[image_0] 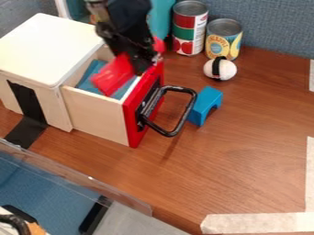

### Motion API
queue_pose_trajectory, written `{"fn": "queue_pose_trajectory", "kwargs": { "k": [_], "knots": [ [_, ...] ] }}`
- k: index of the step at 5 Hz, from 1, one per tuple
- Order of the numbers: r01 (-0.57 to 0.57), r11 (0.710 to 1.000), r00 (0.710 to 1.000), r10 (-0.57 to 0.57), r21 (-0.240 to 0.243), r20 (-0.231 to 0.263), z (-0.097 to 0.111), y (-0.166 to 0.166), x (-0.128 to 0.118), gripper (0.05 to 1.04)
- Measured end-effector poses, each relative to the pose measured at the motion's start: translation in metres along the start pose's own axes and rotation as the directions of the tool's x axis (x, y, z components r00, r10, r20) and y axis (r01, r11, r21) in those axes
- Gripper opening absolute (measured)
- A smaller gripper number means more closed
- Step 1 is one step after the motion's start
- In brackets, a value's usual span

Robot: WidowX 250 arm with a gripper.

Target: Move the red thing to the drawer

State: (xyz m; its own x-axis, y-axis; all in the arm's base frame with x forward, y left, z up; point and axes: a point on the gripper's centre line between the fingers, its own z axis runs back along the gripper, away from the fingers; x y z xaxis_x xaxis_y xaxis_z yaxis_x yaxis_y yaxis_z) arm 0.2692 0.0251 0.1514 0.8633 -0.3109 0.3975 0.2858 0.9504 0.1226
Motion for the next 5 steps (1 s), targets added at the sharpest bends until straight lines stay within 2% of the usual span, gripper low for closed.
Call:
{"fn": "queue_pose_trajectory", "kwargs": {
  "k": [1,2,3,4,5],
  "knots": [
    [-0.154,0.988,0.986,0.155,0.029,-0.056,-0.011,0.007,-0.003,0.564],
    [-0.225,0.973,0.968,0.230,0.054,-0.102,-0.016,0.015,0.002,0.564],
    [-0.346,0.935,0.930,0.352,0.072,-0.106,-0.021,0.024,0.004,0.564],
    [-0.538,0.841,0.835,0.541,0.058,-0.100,-0.029,0.034,0.001,0.564],
    [-0.686,0.725,0.722,0.688,0.055,-0.071,-0.032,0.039,0.002,0.564]
  ]
}}
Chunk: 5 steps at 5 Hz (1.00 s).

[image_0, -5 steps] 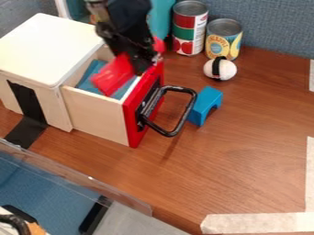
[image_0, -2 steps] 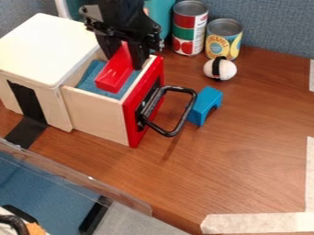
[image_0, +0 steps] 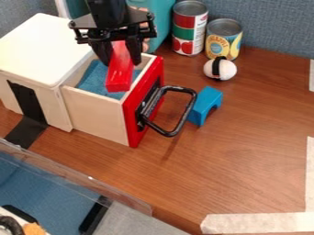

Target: Move the red thing to the drawer

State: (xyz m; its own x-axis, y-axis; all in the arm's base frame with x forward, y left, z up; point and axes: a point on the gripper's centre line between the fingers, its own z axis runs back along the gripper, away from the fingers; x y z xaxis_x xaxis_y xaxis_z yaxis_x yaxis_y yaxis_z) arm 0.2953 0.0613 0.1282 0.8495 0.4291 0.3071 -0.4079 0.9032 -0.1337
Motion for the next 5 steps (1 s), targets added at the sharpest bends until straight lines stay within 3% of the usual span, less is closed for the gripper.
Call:
{"fn": "queue_pose_trajectory", "kwargs": {
  "k": [2,5],
  "knots": [
    [-0.150,0.989,0.989,0.150,-0.012,0.004,-0.018,0.011,0.015,0.564],
    [-0.236,0.972,0.972,0.236,0.012,0.002,-0.027,0.022,0.029,0.564]
  ]
}}
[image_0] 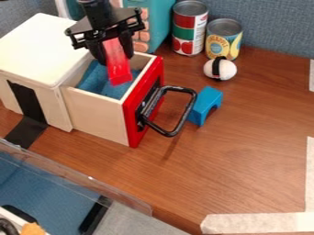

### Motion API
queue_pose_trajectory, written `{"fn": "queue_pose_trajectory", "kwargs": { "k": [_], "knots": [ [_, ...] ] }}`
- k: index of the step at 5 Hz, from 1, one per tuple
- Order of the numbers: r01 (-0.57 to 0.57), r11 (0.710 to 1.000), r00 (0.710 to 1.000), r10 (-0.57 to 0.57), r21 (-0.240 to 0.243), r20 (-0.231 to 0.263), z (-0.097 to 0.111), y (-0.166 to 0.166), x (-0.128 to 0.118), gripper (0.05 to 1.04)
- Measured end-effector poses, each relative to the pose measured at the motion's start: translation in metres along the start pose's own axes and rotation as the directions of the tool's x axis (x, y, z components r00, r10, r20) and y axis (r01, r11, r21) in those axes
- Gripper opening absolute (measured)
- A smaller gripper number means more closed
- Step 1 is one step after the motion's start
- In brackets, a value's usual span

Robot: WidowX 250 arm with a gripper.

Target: Move the red thing to the drawer

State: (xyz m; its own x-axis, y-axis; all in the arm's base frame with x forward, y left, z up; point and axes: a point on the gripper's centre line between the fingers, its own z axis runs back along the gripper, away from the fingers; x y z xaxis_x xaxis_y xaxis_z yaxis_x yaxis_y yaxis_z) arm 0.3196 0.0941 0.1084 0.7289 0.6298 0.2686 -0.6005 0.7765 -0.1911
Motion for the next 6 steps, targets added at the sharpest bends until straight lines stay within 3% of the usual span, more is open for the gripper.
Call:
{"fn": "queue_pose_trajectory", "kwargs": {
  "k": [2,3,4,5,6],
  "knots": [
    [-0.013,0.999,1.000,0.014,0.035,-0.022,0.000,0.006,-0.004,0.564],
    [-0.007,0.996,0.998,0.013,0.093,-0.065,0.001,0.010,-0.006,0.564],
    [0.018,0.994,0.995,-0.008,0.105,-0.102,0.001,0.010,-0.011,0.640],
    [0.051,0.992,0.994,-0.040,0.111,-0.105,0.002,0.010,-0.011,0.934],
    [0.094,0.988,0.991,-0.080,0.126,-0.109,0.002,0.005,-0.014,1.007]
  ]
}}
